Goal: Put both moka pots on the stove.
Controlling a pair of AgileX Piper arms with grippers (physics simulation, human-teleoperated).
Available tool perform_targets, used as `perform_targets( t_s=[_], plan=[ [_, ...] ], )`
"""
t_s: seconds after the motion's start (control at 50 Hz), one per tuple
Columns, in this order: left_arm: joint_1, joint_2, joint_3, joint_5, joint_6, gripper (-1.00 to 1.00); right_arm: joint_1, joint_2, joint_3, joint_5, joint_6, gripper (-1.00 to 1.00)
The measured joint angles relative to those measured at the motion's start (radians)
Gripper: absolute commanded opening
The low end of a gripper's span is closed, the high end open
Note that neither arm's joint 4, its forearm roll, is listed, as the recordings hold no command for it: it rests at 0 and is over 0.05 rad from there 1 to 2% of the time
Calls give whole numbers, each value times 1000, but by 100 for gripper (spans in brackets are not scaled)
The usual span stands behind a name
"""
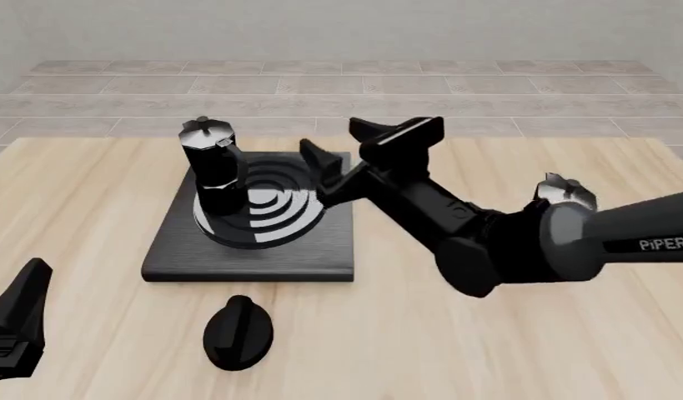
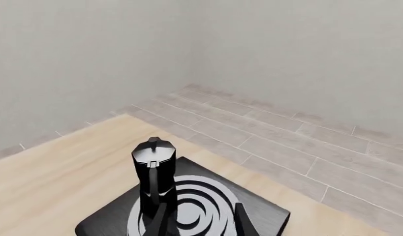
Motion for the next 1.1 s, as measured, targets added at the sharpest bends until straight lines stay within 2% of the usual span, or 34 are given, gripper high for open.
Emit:
perform_targets(
  t_s=[0.66, 1.1],
  plan=[
    [0, 0, 0, 0, 0, 100, -114, -400, 259, 80, 29, 100],
    [0, 0, 0, 0, 0, 100, -219, -700, 380, 245, 25, 100]
  ],
)
